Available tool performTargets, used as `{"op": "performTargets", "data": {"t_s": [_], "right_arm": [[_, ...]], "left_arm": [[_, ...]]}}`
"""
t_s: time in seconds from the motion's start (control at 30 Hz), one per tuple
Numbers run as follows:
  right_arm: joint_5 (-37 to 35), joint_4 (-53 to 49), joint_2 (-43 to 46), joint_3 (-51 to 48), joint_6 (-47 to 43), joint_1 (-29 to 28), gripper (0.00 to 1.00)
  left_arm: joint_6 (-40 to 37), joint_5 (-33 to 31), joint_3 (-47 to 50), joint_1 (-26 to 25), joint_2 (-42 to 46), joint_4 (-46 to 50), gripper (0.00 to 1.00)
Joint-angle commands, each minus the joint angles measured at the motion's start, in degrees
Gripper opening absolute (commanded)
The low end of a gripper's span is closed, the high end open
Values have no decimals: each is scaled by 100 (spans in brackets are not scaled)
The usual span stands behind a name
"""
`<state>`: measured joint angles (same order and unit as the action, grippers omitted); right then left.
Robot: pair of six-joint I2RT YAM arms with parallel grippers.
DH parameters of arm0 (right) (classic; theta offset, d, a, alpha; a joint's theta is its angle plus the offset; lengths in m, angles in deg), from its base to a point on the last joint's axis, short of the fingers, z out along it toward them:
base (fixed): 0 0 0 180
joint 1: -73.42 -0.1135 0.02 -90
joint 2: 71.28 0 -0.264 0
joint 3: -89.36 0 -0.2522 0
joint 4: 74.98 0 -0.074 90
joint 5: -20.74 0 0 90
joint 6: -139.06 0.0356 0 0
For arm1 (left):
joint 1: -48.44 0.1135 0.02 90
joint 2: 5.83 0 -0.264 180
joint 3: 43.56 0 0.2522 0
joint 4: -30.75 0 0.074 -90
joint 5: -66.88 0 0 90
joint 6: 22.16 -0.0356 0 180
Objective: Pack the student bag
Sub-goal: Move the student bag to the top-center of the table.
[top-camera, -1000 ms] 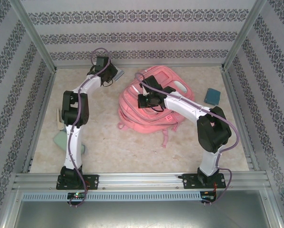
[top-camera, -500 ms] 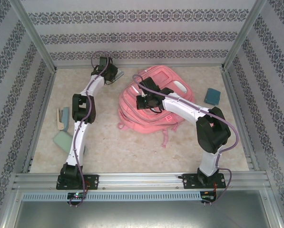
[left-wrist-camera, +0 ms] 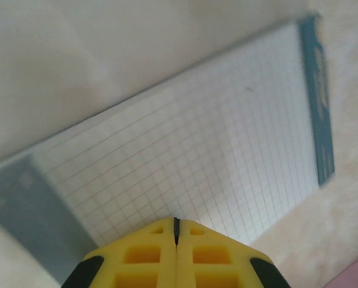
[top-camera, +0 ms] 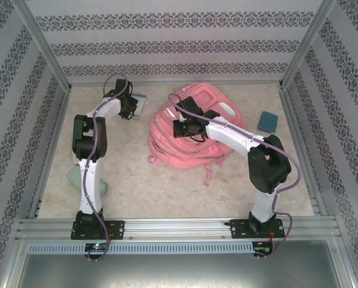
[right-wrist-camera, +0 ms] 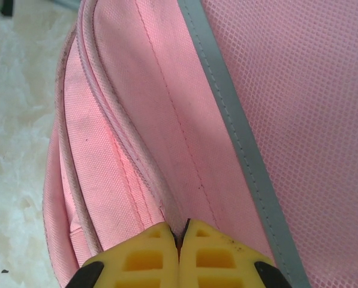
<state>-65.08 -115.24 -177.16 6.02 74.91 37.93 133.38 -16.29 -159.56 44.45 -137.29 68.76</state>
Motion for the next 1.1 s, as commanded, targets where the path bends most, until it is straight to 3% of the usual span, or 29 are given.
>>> {"op": "performTargets", "data": {"t_s": [0.0,0.33,0.47,0.63,0.73,0.87,0.93,1.03,1.07], "right_arm": [[-214,-331,152,-231,-147,232,0],[-239,-273,235,-554,-408,496,0],[-239,-294,260,-568,-485,505,6],[-306,-294,390,-500,-546,426,22],[-474,-287,496,-351,-605,219,34],[-474,-220,427,0,-742,-127,42],[-443,-170,299,241,-780,-331,43],[-93,-15,-34,588,-802,-576,42],[28,15,-159,713,-829,-647,42]], "left_arm": [[-148,-1,1529,40,627,144,0],[-294,-64,5080,-137,3007,-180,0],[-772,-644,5721,-130,3932,460,0],[-1425,-806,5864,-120,4696,975,1],[-1533,-859,5824,-111,5101,1224,7],[-1509,-871,5884,-102,5642,1397,18],[-1434,-938,5962,-94,5923,1472,35],[-1236,-1121,6123,-35,6190,1609,41],[-1143,-1184,6174,-5,6231,1661,48]]}}
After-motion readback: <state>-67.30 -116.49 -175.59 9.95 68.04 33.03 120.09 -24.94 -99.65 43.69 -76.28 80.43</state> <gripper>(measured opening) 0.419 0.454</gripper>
